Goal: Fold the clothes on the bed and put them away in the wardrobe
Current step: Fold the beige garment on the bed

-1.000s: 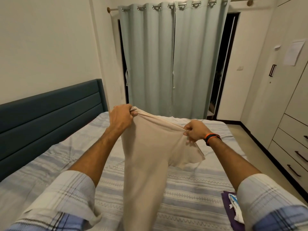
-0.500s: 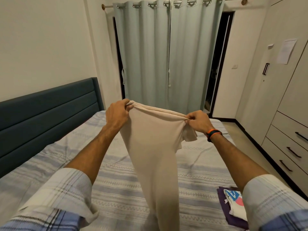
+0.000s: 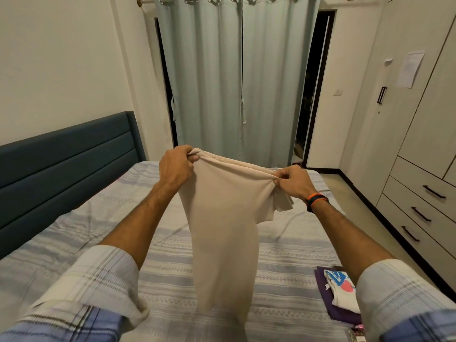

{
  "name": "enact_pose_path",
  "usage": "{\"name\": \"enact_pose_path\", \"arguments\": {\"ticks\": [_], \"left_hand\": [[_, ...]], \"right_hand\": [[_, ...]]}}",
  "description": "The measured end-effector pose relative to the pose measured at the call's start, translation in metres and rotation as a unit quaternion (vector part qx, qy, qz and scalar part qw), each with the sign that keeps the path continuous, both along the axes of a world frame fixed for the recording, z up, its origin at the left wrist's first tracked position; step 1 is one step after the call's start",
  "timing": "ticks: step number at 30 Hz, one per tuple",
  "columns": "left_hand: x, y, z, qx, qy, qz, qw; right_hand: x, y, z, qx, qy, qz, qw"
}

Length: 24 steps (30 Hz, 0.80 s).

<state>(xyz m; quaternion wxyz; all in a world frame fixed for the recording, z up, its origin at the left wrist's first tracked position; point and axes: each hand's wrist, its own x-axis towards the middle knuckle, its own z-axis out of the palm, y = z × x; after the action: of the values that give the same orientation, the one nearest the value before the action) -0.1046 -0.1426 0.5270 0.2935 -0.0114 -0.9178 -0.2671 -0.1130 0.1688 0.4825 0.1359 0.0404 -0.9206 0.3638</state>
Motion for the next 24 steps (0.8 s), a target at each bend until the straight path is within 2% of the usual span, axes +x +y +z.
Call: {"name": "enact_pose_path", "arguments": {"ticks": [4,7,10,13,16,18,21,24], "left_hand": [[-0.001,0.000,-0.001,-0.010,0.023,-0.007,1.000],[0.001,0.000,0.001,0.004,0.066,-0.006,0.998],[0.003,0.000,0.004,-0.033,0.075,0.001,0.997],[0.003,-0.002,0.004,-0.005,0.119,0.009,0.993],[0.001,-0.001,0.005,-0.049,0.065,-0.016,0.997],[0.001,0.000,0.002,-0.067,0.058,-0.003,0.996],[0.002,0.001,-0.002,-0.013,0.095,0.008,0.995],[0.000,0.002,-0.005,-0.050,0.049,0.001,0.998]], "right_hand": [[-0.001,0.000,0.000,0.009,-0.009,0.017,1.000],[-0.003,-0.002,0.001,-0.033,0.023,-0.008,0.999],[-0.005,-0.002,0.002,0.002,0.002,0.004,1.000],[-0.004,-0.004,0.003,-0.052,0.060,-0.020,0.997],[-0.003,-0.005,0.003,-0.023,0.018,-0.001,1.000],[-0.003,-0.005,-0.004,-0.005,0.011,0.001,1.000],[-0.002,-0.003,-0.009,-0.060,0.058,-0.028,0.996],[0.000,-0.004,-0.011,0.013,0.015,0.019,1.000]]}}
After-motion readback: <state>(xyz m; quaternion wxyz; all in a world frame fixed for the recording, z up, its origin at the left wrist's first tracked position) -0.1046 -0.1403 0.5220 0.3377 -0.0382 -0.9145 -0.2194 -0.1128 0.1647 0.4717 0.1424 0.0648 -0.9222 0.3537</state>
